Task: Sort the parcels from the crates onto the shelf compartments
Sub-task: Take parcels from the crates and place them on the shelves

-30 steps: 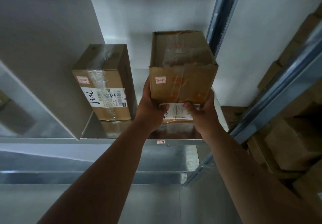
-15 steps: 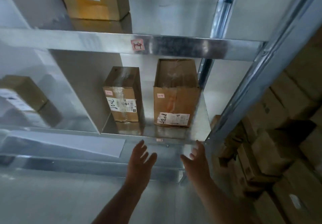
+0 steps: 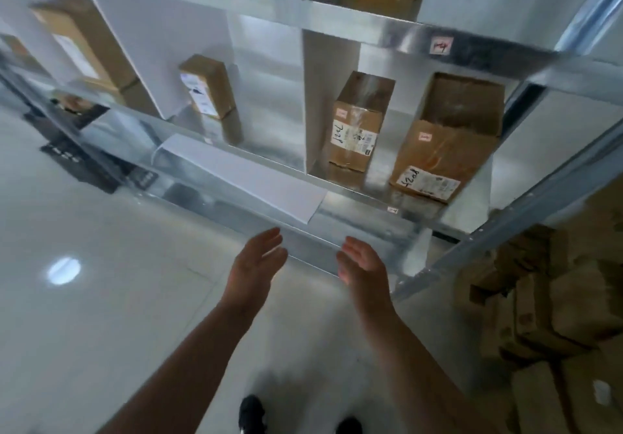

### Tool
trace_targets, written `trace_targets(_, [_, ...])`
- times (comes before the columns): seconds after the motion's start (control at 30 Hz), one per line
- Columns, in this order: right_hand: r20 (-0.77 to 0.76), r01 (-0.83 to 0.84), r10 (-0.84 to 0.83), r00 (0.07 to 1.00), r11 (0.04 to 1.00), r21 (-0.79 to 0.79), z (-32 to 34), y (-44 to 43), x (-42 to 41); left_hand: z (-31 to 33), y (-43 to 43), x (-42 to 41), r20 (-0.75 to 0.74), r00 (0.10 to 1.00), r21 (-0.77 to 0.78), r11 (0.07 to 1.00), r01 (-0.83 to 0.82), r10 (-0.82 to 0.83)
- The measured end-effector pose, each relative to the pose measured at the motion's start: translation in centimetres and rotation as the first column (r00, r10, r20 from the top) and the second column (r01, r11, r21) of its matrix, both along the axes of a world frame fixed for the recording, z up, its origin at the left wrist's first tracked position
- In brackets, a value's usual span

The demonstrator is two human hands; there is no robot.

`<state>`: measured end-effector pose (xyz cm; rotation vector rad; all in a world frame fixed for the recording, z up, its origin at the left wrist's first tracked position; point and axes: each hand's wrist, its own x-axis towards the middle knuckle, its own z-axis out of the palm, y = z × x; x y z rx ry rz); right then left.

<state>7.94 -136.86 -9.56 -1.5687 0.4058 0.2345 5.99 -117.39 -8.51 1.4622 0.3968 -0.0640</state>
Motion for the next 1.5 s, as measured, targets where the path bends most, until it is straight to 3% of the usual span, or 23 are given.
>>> trace_targets(0.4, [0.082,-0.237,0.240,0.967,0.971,-0.040,4.2,19.5,0.0,4.2,16.8,-4.4,-0.005,0.983,0.015,0.983,-0.183,0.184])
trace_targets(0.53, [0.097,-0.306,0.304,0.948,0.952,0.002,5.0,27.2,-0.5,4.8,23.7,-5.4,-0.014,0.963,-0.093,0.959,-0.269,0.269])
trace_targets(0.83, [0.121,-0.466,0.458,0.881,0.884,0.046,5.3,40.9,1.3,5.6,35.0,-6.0,-0.020,0.904,-0.157,0.891,-0.426,0.428])
trace_targets(1.5, [0.141,-0.745,0.732,0.667,0.653,0.134,6.1,69.1,22.2,6.3,57.7,12.3,-0.040,0.723,-0.132,0.714,-0.688,0.690])
